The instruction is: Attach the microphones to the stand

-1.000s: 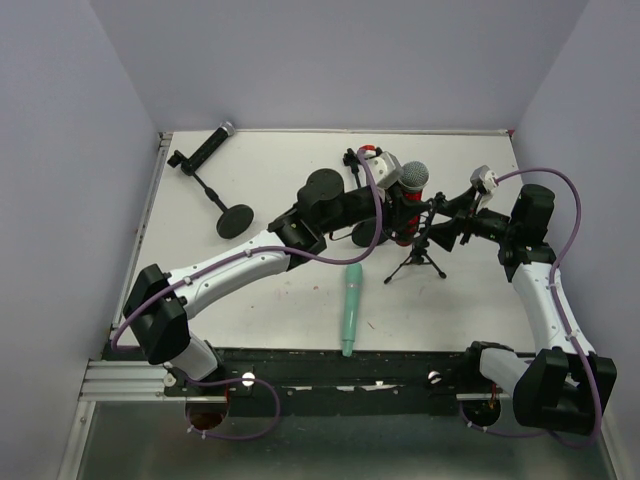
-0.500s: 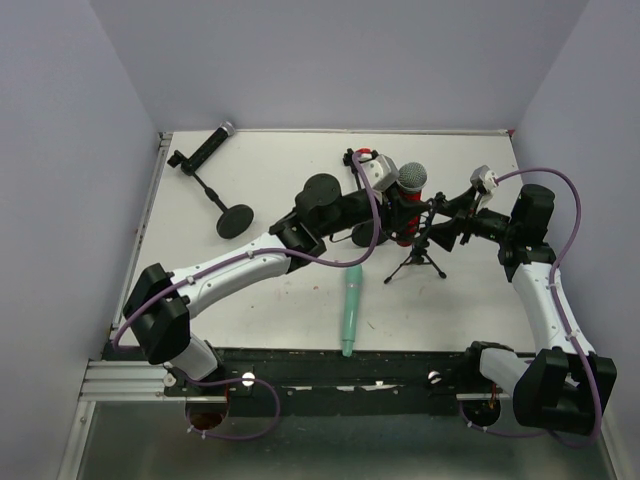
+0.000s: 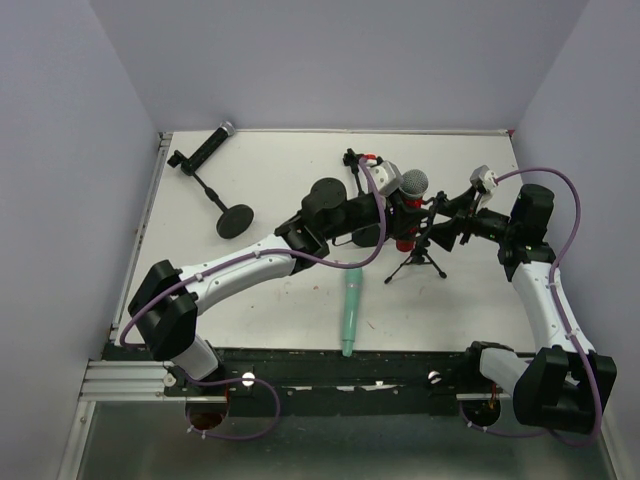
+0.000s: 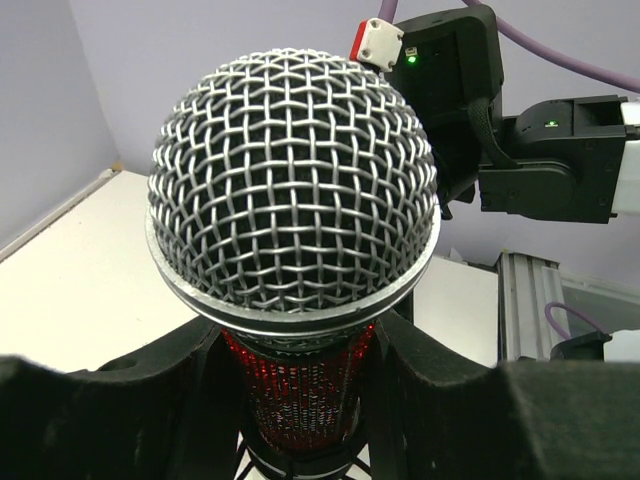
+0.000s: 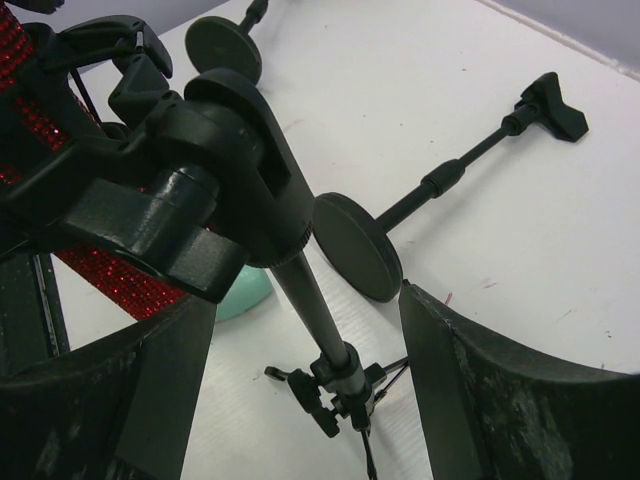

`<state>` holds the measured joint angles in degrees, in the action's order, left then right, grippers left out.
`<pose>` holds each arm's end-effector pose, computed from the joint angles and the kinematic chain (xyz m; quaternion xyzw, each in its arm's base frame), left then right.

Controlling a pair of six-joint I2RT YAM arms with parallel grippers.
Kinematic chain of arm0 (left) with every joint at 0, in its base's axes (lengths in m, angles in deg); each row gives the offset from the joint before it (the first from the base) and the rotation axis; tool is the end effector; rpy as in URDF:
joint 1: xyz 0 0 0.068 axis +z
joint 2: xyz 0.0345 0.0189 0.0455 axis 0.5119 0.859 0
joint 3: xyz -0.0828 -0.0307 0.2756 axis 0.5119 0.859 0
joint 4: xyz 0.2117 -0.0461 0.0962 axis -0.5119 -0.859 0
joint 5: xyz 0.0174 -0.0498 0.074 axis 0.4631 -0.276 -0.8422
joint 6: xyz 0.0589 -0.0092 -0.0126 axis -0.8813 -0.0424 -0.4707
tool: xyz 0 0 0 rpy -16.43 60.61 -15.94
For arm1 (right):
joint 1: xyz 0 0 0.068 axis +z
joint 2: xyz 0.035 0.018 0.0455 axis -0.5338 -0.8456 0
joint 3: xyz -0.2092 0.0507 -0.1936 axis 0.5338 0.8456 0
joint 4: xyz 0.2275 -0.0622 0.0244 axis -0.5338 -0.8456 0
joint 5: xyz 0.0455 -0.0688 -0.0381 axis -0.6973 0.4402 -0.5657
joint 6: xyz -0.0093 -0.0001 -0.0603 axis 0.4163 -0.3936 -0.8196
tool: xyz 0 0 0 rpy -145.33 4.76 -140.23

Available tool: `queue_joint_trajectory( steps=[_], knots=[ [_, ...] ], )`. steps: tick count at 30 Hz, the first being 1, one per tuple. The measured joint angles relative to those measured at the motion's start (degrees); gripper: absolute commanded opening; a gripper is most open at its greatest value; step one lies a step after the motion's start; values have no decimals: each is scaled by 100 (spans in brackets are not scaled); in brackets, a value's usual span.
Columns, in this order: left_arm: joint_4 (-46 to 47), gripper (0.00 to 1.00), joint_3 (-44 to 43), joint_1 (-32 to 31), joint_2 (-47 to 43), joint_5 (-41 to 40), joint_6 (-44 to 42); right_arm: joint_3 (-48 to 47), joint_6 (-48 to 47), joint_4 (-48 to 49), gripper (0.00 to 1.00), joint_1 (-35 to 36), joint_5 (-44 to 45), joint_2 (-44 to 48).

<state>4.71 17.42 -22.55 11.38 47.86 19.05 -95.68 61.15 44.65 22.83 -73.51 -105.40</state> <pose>0.2046 -0.2993 0.3974 0.3483 0.5553 -0.4866 0.5775 0.2039 0.0088 0.3152 -0.3263 0.6796 0.3617 0.5485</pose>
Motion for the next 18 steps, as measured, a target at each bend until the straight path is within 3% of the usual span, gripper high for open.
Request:
queue_joint_trajectory(
  steps=[15,16,18],
  knots=[
    [151,0,201,-4,0,-15,22,2,0,0,82,0,0,2],
    [142,5,197,-4,0,-20,26,2,0,0,83,0,0,0],
    [31,25,125,-4,0,-28,42,2,0,0,83,0,-2,2]
  ],
)
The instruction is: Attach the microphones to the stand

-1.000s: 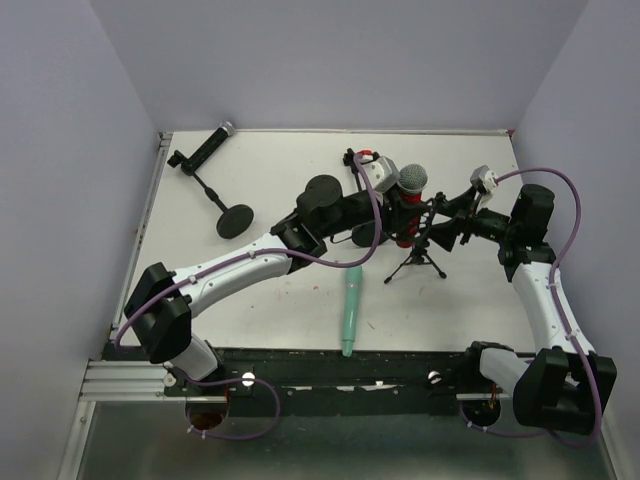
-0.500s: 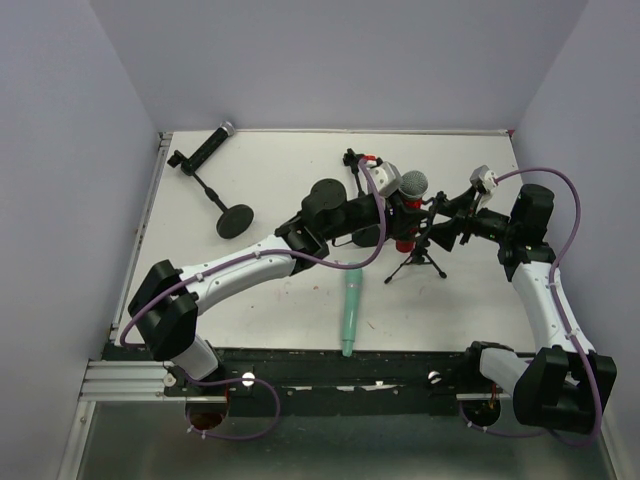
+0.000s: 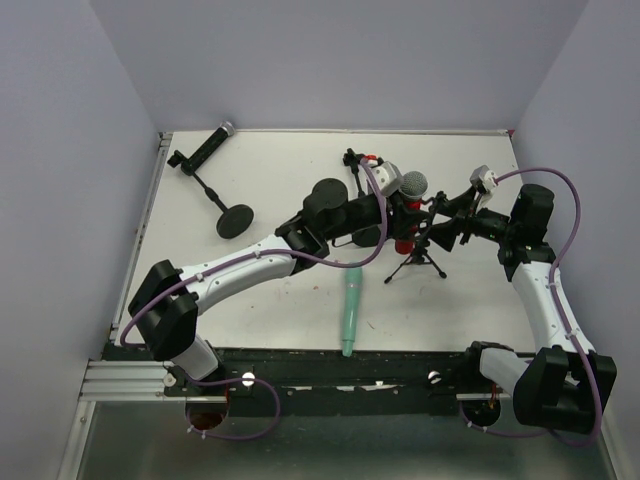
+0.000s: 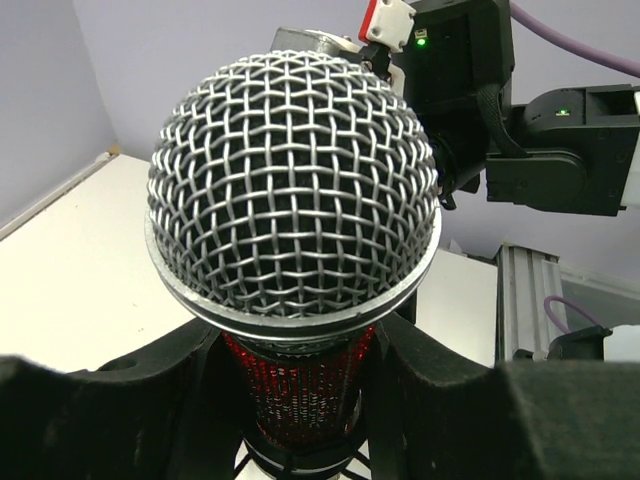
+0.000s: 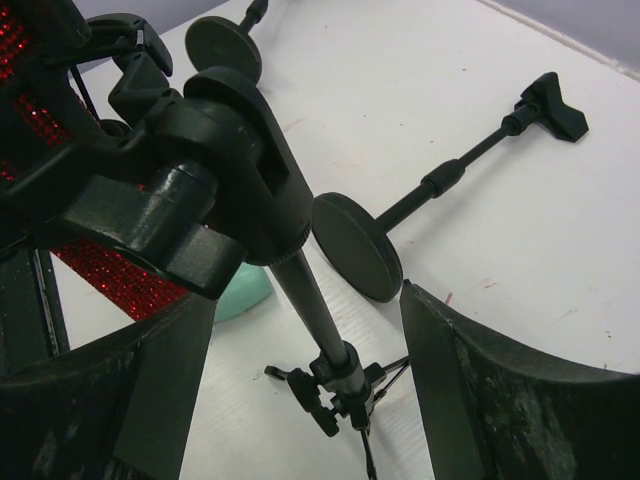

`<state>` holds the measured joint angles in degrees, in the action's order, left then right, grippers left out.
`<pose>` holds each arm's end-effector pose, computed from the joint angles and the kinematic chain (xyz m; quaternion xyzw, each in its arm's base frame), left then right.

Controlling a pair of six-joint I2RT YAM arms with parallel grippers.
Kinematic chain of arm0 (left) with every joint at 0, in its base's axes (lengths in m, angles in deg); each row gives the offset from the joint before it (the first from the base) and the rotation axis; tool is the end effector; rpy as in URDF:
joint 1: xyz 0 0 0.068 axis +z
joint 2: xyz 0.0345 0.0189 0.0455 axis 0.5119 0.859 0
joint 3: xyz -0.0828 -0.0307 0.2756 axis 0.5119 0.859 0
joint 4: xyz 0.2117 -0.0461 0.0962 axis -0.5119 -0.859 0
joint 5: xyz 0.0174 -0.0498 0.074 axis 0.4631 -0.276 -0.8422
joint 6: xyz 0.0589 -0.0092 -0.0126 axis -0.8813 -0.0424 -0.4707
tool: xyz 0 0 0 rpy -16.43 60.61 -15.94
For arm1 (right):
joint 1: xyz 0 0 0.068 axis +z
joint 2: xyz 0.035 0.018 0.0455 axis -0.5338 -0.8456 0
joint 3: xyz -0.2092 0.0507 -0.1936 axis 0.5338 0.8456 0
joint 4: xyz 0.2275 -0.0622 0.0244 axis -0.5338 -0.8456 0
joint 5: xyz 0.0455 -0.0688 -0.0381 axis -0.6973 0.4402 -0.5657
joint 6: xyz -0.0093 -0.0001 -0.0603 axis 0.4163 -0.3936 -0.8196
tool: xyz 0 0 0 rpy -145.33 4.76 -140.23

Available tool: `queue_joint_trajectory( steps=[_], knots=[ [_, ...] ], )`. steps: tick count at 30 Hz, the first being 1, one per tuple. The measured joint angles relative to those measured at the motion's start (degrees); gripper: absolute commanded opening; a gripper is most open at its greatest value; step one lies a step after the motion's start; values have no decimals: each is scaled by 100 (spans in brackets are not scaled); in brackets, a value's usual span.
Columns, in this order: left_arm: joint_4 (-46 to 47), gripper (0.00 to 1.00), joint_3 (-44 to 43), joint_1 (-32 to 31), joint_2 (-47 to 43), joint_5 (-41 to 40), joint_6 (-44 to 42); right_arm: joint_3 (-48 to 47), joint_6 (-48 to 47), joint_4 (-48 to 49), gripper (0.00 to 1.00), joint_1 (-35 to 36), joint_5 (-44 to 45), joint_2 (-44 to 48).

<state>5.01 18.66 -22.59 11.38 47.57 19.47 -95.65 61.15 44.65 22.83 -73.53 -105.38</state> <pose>0.2046 -0.2993 0.3906 0.3462 0.5634 -0.4857 0.5717 0.2038 0.0088 0.3151 -0.3264 0.6796 0.3619 0.5484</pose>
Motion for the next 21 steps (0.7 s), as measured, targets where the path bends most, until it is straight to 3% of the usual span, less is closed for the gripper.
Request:
queue_joint_trajectory(
  steps=[3,9,12,21],
  knots=[
    [-321,55,-188,0,0,-61,37,0,0,0,83,0,2,0],
    [-1172,91,-605,0,2,-227,195,0,0,0,84,0,0,-2],
    [-1311,98,-610,0,-11,-282,221,0,0,0,84,0,0,-2],
    [-1453,98,-247,7,-643,-321,199,0,-2,-7,88,0,-7,-26]
  ],
)
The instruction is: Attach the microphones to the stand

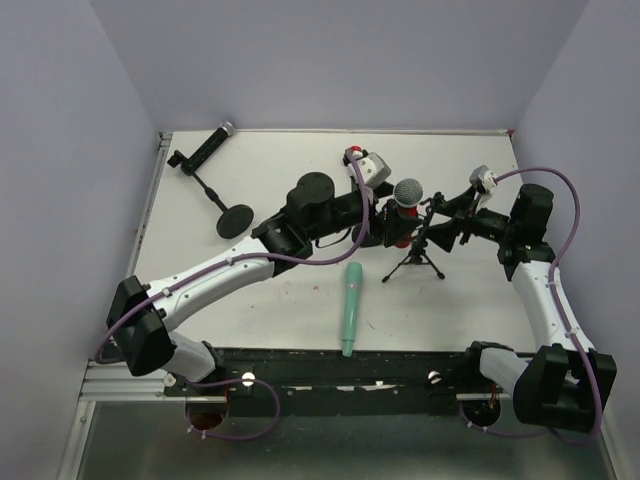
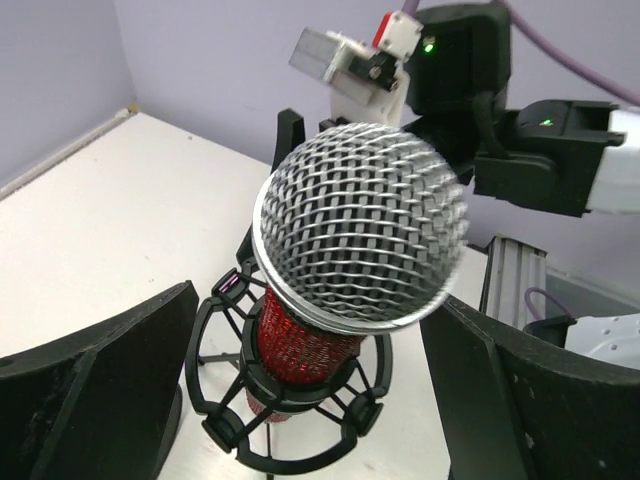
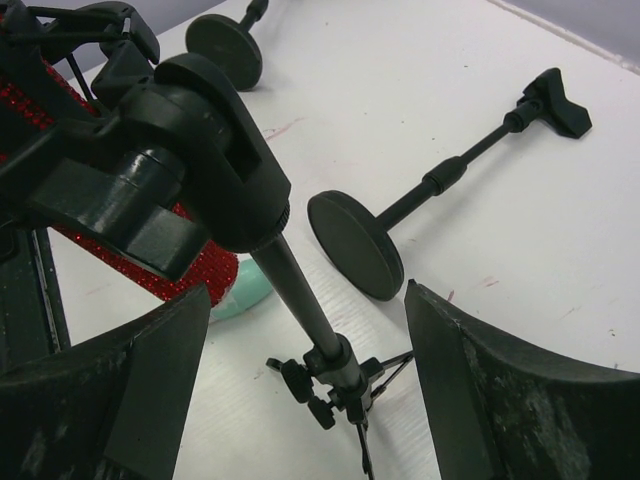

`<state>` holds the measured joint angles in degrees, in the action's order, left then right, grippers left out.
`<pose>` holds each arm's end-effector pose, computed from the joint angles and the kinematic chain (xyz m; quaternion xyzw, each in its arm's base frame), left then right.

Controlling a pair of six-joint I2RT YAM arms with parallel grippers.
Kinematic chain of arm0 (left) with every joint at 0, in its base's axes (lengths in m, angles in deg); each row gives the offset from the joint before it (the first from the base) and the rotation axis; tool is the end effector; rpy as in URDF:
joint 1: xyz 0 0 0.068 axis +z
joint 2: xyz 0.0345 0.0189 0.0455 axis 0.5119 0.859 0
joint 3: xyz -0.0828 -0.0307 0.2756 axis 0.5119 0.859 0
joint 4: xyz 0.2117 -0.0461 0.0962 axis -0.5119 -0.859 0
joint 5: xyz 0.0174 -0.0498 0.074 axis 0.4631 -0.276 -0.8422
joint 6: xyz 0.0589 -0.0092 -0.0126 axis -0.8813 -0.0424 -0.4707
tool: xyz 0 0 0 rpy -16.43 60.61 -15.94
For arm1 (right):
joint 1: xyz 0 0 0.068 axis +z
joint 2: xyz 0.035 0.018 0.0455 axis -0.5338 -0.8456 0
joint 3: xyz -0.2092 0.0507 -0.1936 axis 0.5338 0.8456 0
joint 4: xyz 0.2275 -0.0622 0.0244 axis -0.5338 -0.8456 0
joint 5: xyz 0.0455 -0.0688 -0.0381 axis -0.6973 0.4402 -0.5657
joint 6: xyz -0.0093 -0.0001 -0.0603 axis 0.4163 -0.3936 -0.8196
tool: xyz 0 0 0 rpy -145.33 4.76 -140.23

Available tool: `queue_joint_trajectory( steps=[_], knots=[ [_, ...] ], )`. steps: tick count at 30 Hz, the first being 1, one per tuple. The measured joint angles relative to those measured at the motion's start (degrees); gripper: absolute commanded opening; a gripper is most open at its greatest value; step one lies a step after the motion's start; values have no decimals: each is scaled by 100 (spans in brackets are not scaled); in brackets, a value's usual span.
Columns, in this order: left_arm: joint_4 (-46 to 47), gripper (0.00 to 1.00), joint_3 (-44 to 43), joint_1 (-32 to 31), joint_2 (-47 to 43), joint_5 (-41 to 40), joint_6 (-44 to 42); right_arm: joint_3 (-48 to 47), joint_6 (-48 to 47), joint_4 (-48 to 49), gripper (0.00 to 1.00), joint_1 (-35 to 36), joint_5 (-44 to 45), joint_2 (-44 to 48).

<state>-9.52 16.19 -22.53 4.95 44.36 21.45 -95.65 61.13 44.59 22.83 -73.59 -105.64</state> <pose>0.1892 -0.2740 0.4126 0.3256 0.6143 -0.4675 0.5459 0.2046 0.0087 0.3142 -0.3255 0.6806 0.3634 0.5466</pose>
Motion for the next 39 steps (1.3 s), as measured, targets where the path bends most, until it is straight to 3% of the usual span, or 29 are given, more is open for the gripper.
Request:
queue_joint_trajectory(
  steps=[8,11,23,30,39],
  knots=[
    [-68,98,208,-2,-702,-9,-221,0,-33,-37,94,0,-59,-24],
    [-188,98,599,39,-1180,-52,-413,0,-63,-87,100,0,-85,-22],
    [-1569,98,2334,660,-3652,-452,-1488,-483,-503,-601,100,0,-94,-400],
    [-1993,98,2702,595,-4282,-927,-2111,-614,-1366,-743,90,0,-295,-916],
    [-2079,98,2699,595,-4409,-955,-2238,-658,-1895,-815,74,0,-793,-1049]
  ],
)
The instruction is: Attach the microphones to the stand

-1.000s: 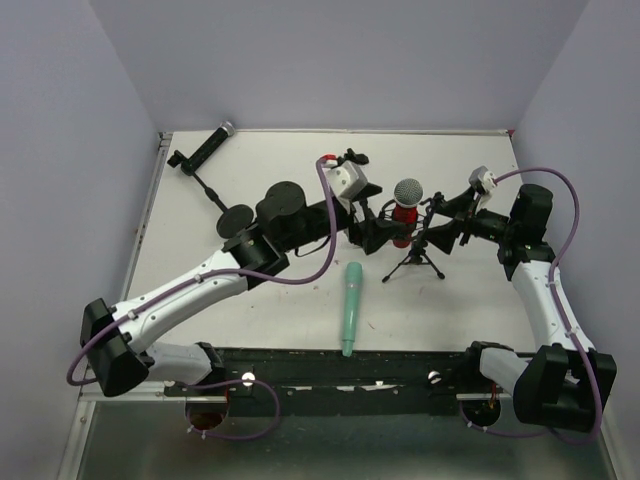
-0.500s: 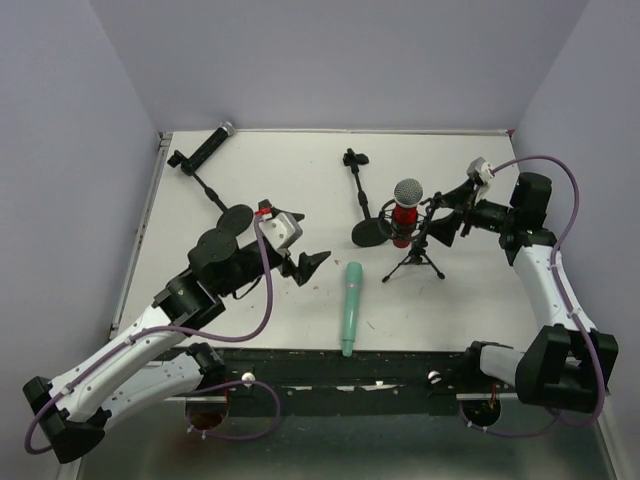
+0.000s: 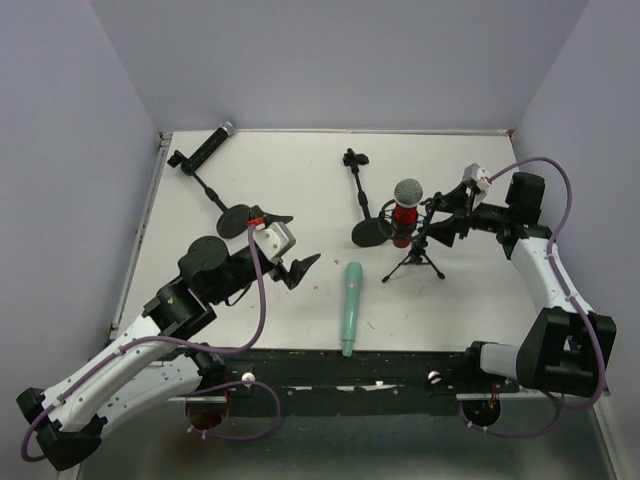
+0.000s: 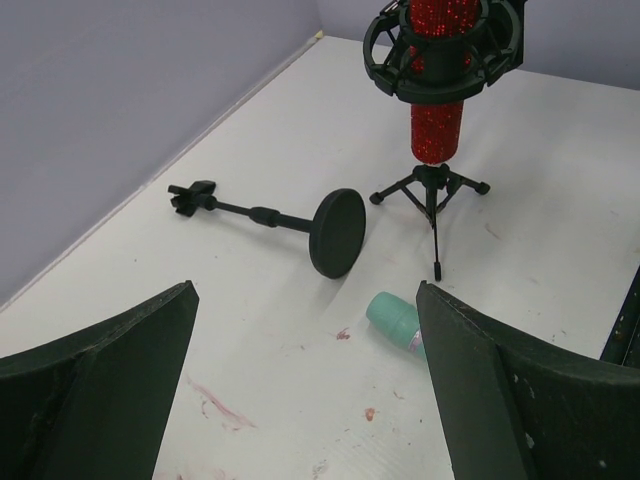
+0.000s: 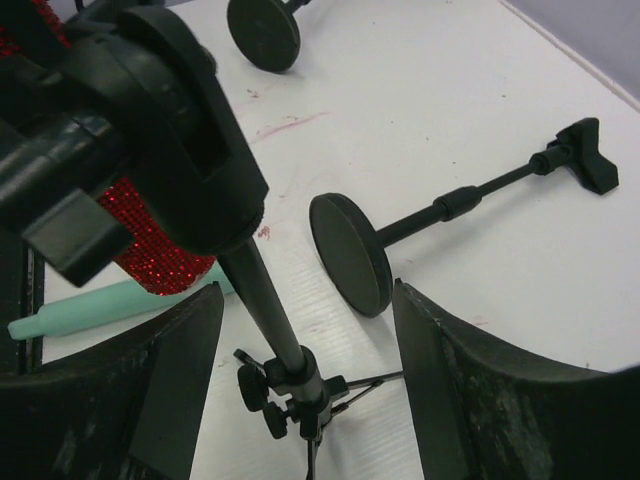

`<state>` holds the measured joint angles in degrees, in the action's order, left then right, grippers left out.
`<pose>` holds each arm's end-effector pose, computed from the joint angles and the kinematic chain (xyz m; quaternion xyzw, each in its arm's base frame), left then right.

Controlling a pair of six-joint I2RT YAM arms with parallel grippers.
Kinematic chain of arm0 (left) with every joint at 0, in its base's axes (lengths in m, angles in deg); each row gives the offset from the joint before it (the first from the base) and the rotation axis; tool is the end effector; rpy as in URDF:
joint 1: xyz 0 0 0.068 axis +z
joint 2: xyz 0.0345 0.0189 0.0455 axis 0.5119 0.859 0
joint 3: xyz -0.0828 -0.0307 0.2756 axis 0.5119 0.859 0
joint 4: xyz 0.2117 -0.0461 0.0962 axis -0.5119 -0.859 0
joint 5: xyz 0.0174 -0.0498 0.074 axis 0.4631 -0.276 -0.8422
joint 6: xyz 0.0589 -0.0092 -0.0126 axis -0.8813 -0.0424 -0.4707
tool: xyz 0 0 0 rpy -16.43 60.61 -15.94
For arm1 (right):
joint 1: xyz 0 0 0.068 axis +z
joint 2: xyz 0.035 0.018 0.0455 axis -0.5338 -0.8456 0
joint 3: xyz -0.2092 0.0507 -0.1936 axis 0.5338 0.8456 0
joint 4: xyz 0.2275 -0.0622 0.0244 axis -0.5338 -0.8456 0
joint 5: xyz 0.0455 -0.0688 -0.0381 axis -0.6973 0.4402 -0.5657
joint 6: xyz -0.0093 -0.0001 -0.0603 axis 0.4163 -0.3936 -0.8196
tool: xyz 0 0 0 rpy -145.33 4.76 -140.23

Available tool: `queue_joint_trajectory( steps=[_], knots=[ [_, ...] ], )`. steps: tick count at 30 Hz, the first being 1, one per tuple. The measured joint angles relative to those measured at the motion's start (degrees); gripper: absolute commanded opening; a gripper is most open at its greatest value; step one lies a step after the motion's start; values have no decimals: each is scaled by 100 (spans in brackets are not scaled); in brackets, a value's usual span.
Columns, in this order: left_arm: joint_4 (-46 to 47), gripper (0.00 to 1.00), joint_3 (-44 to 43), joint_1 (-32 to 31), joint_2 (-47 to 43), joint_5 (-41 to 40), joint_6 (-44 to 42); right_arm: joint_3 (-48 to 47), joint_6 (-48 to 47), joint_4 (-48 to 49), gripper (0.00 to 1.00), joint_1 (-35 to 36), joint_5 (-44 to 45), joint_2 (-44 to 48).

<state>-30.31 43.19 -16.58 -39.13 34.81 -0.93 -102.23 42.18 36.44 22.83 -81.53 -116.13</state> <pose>0.0876 -0.1016 0.3702 0.3699 0.6151 -0.2606 0.6457 0.2367 0.0054 0.3047 -0.4125 0.6321 0.3756 0.5378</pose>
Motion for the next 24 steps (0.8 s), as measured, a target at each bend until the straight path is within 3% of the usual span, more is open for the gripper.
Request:
queue_joint_trajectory(
  steps=[8,10,16,17,18,24],
  knots=[
    [-7,98,0,0,11,2,2,0,-57,0,65,0,-514,-37],
    [-7,99,2,0,28,2,2,0,-57,2,58,2,-568,-66],
    [-20,98,0,0,42,-4,0,-57,-68,-35,18,48,-664,-90],
    [-22,98,0,0,42,-4,2,-94,-66,-46,6,52,-671,-90],
    [-24,98,0,0,42,-4,2,-122,-107,-42,0,61,-658,-90],
    [-46,98,0,0,39,-13,-2,-452,-72,-249,0,31,-538,-151]
  ],
)
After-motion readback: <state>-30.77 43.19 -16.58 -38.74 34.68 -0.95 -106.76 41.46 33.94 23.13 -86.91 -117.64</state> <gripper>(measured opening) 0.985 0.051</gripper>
